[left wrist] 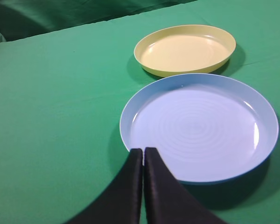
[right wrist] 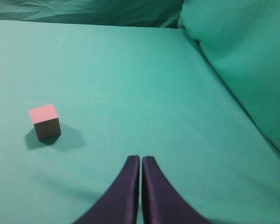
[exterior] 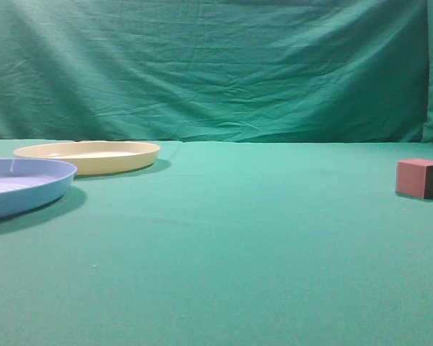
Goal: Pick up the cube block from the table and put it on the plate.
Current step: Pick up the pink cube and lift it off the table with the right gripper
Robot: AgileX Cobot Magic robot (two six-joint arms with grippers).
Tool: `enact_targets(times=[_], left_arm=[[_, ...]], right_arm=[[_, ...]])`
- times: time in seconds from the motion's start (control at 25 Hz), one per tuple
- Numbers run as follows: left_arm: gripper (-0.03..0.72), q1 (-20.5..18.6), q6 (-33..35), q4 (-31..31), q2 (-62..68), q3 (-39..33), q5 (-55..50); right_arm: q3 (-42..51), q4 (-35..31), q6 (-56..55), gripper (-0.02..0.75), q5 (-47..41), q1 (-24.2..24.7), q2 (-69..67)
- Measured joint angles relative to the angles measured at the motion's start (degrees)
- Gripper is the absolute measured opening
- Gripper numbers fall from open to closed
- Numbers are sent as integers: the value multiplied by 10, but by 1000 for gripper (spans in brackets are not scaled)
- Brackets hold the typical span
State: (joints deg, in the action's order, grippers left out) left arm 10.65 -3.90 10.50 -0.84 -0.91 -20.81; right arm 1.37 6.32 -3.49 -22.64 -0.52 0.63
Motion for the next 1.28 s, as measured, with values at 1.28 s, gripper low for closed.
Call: enact_targets(times=[1.28], left_arm=[[0, 0, 0, 0, 0, 0, 0]], right_arm=[[-28, -47, -69, 0, 251, -23, -23]])
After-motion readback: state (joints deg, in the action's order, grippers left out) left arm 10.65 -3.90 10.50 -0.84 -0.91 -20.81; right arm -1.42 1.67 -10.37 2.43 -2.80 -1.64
